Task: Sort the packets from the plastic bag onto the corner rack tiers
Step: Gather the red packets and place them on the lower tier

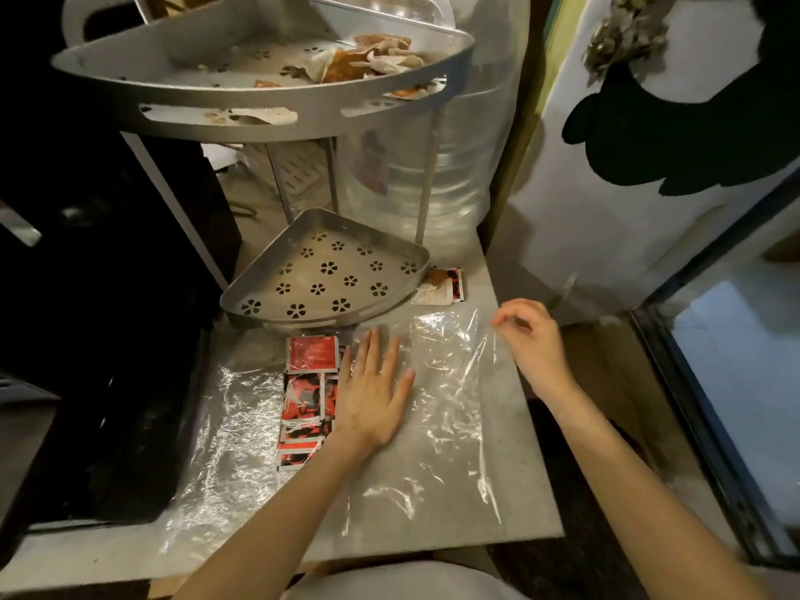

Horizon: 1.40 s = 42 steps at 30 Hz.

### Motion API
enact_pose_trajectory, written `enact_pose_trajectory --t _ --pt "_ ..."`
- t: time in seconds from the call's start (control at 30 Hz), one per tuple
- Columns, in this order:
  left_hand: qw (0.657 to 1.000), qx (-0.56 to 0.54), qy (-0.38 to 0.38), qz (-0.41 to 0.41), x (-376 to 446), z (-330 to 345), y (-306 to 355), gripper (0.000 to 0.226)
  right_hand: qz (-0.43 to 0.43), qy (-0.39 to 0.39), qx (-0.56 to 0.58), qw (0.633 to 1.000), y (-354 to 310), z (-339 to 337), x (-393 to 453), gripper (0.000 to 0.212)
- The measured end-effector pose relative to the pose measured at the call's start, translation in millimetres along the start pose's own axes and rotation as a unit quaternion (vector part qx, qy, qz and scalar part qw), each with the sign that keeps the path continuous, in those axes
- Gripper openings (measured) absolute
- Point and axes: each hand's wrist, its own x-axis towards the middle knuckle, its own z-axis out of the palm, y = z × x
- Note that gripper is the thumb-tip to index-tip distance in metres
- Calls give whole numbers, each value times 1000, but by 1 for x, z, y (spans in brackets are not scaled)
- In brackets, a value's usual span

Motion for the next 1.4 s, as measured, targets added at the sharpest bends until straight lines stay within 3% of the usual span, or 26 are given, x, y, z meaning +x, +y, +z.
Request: enact_pose_trajectory --t 0.2,0.3,0.43,0.53,0.63,0.73,0.83,1.0,1.13,1.3,1.4 --pt "980 -102 128 112 -16 -11 2 37 119 -6 130 984 14 3 -17 16" --pt "980 -105 87 145 -31 -18 12 35 132 1 173 976 15 3 -23 12" --pt "986 -101 -2 130 -62 -11 27 58 119 11 196 973 14 6 -33 16" --pt "988 -63 -37 133 -74 -3 32 62 115 3 197 974 8 11 -54 47" --pt "989 -27 -61 128 -78 4 34 64 109 -32 59 992 0 27 -84 71" --pt "988 -8 -79 129 -80 13 33 67 101 -57 -125 985 2 47 -103 45" --pt "988 -27 -89 127 -82 19 30 67 81 -46 -171 981 11 51 -110 11" --pt "987 -66 -79 124 -80 21 27 72 66 26 -60 996 18 28 -107 7" --pt "988 -46 -79 126 -80 25 25 70 104 36 36 993 26 3 -97 5" --pt "989 -20 -78 128 -80 29 23 69 181 -86 22 979 32 -38 -69 15" --pt "989 -10 -78 129 -80 29 23 67 228 -115 -2 967 32 -65 -53 21"
